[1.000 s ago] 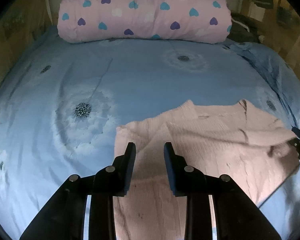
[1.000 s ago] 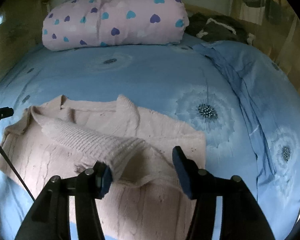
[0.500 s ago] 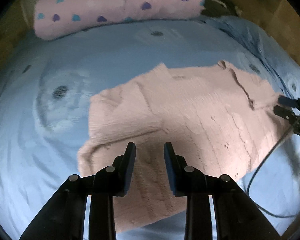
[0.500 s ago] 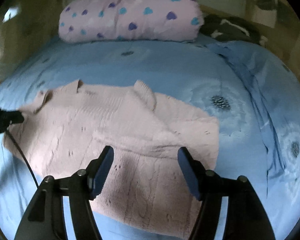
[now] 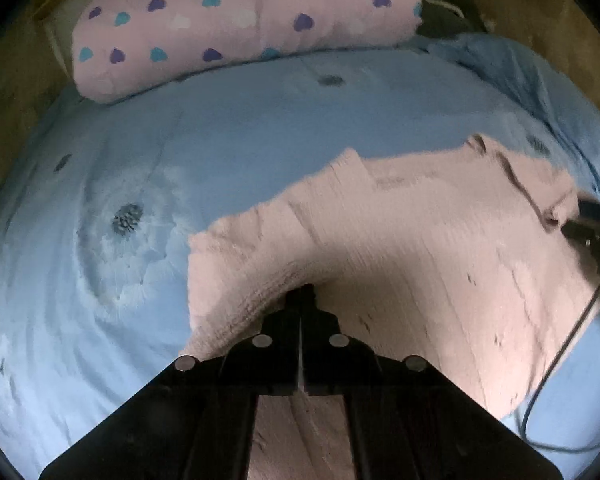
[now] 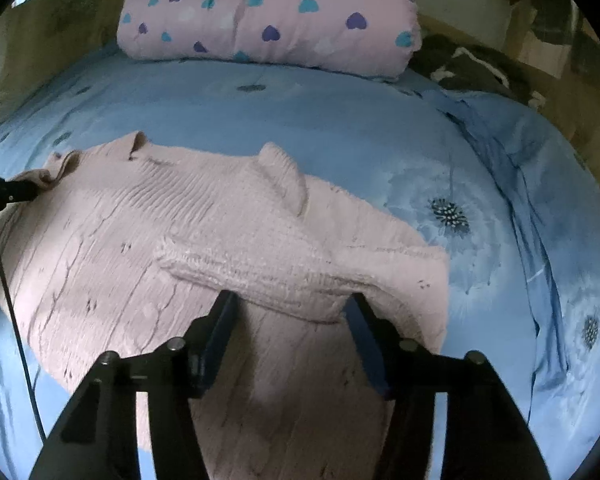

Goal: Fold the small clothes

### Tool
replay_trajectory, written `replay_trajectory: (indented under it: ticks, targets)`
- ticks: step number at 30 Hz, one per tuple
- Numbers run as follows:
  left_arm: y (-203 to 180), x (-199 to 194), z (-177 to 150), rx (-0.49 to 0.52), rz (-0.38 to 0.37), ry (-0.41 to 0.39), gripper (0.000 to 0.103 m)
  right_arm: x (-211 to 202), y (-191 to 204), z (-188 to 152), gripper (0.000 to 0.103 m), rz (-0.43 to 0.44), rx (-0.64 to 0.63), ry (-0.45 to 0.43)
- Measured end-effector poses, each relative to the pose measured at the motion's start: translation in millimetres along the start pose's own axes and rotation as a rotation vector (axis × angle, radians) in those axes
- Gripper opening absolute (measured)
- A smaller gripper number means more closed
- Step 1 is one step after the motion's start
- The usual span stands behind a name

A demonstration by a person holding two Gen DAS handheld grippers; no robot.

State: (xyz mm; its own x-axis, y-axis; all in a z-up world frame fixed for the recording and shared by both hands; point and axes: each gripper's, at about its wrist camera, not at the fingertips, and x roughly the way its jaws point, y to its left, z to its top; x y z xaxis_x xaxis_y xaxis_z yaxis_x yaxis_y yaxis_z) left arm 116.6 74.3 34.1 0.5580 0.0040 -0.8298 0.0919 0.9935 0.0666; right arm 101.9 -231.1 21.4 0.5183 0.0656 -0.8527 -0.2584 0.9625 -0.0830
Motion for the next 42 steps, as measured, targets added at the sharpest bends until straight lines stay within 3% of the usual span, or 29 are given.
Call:
replay_trajectory:
  ticks: [1,3,4,12,17,22,24,25,28,33,36,42]
  targets:
    - [4,1,3,-0.015,0.010,-0.013,0.000,1,-1,2,0.046,-0.004,0.005,-0.002]
    - [13,3,7,-0.047,0.030,-0.024,0.000,5,-7,9,0.020,-0.016,0.018,0.003]
    - [21,7,10,-0.078,0.045,-0.025,0.000,6,-10,12,0.016,-0.020,0.029,0.006]
    - [65,19,4,-0.263,0.038,0.022,0.000,26,-74,30,0.012,-0.088,0.349,0.028]
    - [68,4,-13,-0.300,0.008,0.054,0.000,27,-91,23,0.032,-0.055,0.447,0.034]
    - [62,-15,-27,-0.309,-0.028,0.087,0.001,8,-90,12,0.046,-0.028,0.456,0.040]
    - [58,-24,-32,-0.310,-0.032,0.103,0.004,-3,-92,4,0.063,-0.031,0.465,0.041]
    - [56,-29,-37,-0.316,-0.030,0.109,0.007,-7,-91,0,0.066,-0.031,0.471,0.041]
    - [50,-37,-48,-0.331,-0.028,0.125,0.013,-20,-95,-14,0.067,-0.015,0.504,0.050]
    - [47,-35,-63,-0.369,-0.068,0.115,0.013,-21,-95,-37,0.067,0.057,0.565,0.061]
    - [48,-27,-66,-0.347,-0.062,0.120,0.014,-14,-101,-49,0.060,0.008,0.603,0.056]
    - [55,-26,-68,-0.362,-0.102,0.117,0.016,-14,-111,-66,0.060,-0.001,0.666,-0.002]
